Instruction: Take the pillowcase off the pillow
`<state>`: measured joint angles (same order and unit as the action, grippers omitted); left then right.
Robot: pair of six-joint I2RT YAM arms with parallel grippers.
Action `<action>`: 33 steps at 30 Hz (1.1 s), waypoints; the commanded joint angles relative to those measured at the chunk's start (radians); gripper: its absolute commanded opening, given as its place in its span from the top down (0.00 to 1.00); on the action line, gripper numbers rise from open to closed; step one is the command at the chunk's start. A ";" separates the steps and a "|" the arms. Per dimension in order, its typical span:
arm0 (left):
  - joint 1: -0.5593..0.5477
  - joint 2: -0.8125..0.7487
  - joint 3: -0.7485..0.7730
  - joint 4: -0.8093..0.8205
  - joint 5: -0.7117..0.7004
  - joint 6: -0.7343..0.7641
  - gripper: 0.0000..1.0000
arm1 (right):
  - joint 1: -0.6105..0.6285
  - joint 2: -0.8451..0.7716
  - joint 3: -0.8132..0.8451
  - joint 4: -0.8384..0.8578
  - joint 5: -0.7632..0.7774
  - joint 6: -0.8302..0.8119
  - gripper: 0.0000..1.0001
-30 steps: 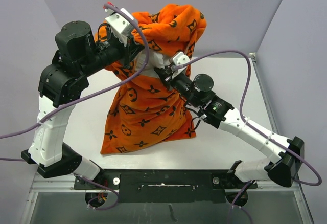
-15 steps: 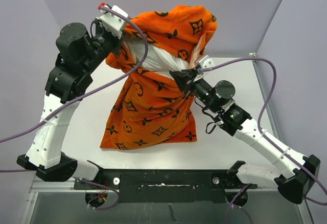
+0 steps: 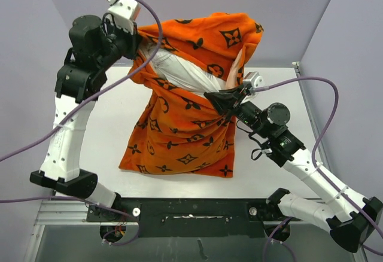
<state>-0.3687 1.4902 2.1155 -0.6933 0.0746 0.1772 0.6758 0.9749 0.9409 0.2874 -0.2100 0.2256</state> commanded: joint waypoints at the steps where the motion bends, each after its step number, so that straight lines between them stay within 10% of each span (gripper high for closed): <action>1: 0.240 0.086 0.189 0.088 -0.214 -0.122 1.00 | -0.063 -0.083 -0.037 -0.045 -0.116 0.083 1.00; 13: 0.257 0.343 0.289 -0.557 0.673 -0.262 1.00 | -0.070 -0.015 -0.017 0.093 -0.278 0.213 1.00; 22: -0.020 0.067 -0.172 -0.205 0.676 -0.279 0.95 | -0.037 0.198 0.119 0.332 -0.408 0.370 1.00; 29: 0.045 0.067 0.031 -0.104 0.664 -0.300 0.10 | 0.124 0.327 0.346 0.165 -0.440 0.231 1.00; 33: 0.239 0.114 0.251 -0.089 0.702 -0.307 0.02 | 0.079 0.294 0.304 0.161 -0.425 0.244 1.00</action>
<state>-0.2413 1.6329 2.1452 -0.9035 0.6437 -0.0795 0.7692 1.2789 1.2423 0.4335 -0.5995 0.4789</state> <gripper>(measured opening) 0.969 0.050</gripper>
